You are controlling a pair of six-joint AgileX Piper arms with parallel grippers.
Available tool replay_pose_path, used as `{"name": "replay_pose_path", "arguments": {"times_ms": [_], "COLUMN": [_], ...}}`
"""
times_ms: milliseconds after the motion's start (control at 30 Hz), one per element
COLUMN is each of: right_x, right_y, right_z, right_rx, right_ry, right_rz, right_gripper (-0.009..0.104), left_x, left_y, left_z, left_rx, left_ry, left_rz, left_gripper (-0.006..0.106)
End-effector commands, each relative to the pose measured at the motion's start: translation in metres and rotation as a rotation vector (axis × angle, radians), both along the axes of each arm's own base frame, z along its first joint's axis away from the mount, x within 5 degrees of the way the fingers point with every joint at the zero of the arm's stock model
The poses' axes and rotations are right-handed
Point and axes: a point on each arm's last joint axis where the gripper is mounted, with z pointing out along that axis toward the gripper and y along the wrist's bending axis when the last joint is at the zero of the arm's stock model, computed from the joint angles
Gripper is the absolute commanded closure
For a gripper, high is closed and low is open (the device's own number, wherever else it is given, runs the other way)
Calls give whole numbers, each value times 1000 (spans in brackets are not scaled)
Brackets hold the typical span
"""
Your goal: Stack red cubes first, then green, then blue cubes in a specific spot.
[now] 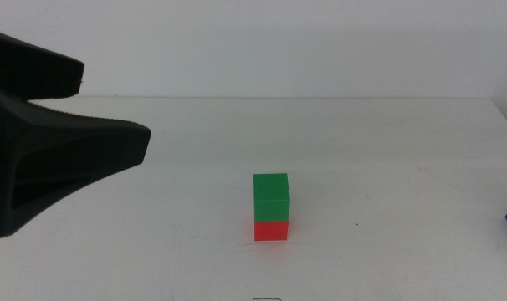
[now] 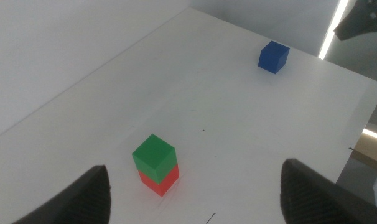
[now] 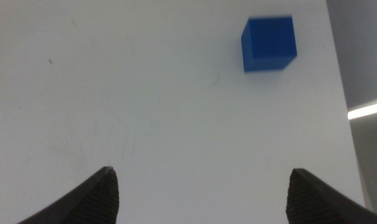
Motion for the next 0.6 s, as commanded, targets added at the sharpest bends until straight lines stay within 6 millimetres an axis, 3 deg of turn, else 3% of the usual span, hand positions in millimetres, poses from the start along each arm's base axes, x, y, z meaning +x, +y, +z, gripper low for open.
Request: {"name": "replay_pose_path", "arguments": {"times_ms": [0,200,300,567], "right_x": [2,4,6,44], "right_y": [-1,-1,-1,0], "right_z": [10,12,6,-22], "right_rx": [-11,-14,28,7], "right_ry": [-37,-61,16,200], "right_rz": [2,3,-53,-60], "right_gripper": [1,1,1,1], "left_x": [-1,-1,-1,-1], "left_y": [0,0,0,0], "left_z": [13,13,13,13], "left_rx": [-79,-79,-79,-79], "left_ry": [-53,-53,-53,-53], "left_rz": [12,12,12,12], "left_gripper": [7,7,7,7]}}
